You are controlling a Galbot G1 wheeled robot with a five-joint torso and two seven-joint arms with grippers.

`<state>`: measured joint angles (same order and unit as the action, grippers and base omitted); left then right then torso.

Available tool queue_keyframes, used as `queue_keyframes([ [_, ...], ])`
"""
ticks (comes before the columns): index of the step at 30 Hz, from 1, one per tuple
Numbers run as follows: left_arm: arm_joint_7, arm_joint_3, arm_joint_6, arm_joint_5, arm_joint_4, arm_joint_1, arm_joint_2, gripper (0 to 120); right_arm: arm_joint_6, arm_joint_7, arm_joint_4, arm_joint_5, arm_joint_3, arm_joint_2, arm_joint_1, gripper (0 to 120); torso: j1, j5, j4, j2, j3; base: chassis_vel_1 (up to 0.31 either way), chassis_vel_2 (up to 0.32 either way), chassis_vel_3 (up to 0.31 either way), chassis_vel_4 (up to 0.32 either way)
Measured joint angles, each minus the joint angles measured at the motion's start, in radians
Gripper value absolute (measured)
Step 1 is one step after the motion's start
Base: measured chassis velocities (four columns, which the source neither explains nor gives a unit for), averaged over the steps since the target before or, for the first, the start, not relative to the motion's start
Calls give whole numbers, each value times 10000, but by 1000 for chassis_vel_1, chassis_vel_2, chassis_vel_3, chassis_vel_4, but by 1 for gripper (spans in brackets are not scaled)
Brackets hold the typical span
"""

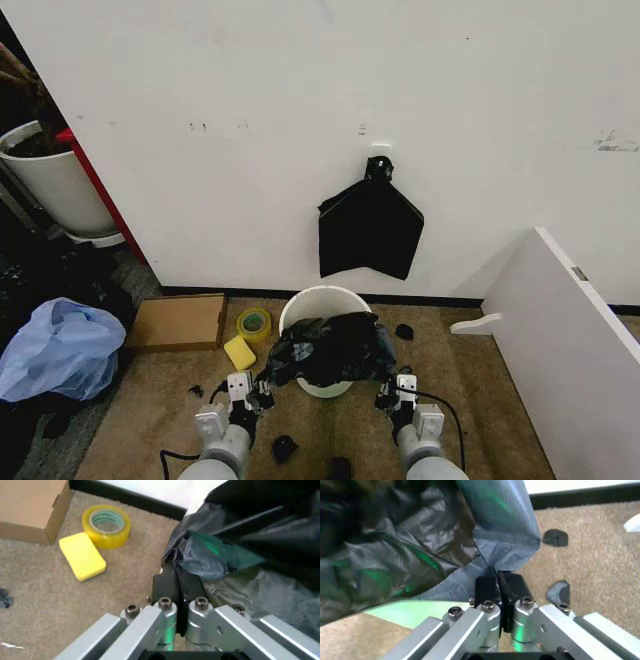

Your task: Place the garbage bag over the trash bin.

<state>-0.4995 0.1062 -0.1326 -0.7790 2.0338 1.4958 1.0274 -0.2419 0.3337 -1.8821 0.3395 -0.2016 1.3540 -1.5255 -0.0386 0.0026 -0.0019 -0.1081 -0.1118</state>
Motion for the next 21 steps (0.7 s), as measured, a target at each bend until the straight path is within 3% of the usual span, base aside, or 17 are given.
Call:
queue_keyframes([
  [16, -217, -59, 64, -121, -1123, -1234, 149, 0, 581, -18, 1178, -308, -34, 315, 575, 0, 0, 1, -2, 0, 0, 0, 0, 0, 0],
  [21, -193, -28, 66, -54, -1072, -1165, 164, 1, 764, -67, 1120, -360, -36, 344, 403, 2, 0, 0, -1, 0, -1, 0, 0, 0, 0],
])
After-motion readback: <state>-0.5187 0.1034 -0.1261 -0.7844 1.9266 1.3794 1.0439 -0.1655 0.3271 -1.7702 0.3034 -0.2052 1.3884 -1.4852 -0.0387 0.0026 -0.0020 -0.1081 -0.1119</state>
